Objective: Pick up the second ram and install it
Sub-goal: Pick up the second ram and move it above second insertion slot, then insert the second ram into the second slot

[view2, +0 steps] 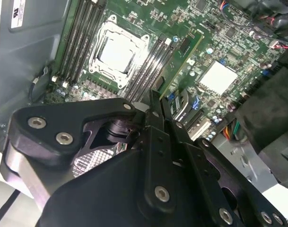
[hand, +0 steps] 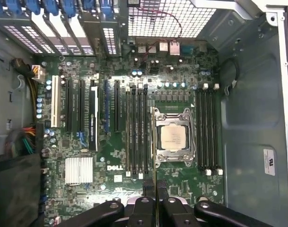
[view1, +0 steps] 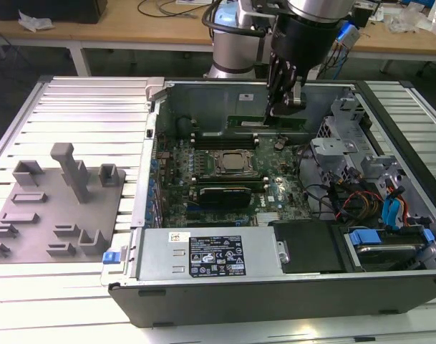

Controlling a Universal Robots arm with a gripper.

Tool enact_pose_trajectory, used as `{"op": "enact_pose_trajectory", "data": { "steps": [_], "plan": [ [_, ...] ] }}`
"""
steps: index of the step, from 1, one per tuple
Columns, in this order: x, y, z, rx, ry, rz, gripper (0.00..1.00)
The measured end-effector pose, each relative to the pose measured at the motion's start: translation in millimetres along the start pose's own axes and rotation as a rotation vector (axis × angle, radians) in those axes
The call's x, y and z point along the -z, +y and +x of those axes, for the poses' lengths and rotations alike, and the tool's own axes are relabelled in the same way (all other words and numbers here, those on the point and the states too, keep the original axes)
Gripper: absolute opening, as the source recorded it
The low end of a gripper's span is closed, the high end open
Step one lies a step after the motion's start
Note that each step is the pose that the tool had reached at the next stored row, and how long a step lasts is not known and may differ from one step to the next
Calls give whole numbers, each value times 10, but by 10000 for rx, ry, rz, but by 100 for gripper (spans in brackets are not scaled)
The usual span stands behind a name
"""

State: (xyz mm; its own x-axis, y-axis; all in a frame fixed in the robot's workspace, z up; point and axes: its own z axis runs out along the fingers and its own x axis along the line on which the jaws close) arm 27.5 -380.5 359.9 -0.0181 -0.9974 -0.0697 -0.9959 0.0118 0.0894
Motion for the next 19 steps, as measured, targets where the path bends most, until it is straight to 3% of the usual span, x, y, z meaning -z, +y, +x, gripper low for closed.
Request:
{"op": "enact_pose_trajectory", "data": {
  "steps": [12, 19],
  "plan": [
    [-15, 7, 0, -1, -1, 0, 13],
    [-96, 15, 6, 0, 1, -1, 13]
  ]
}}
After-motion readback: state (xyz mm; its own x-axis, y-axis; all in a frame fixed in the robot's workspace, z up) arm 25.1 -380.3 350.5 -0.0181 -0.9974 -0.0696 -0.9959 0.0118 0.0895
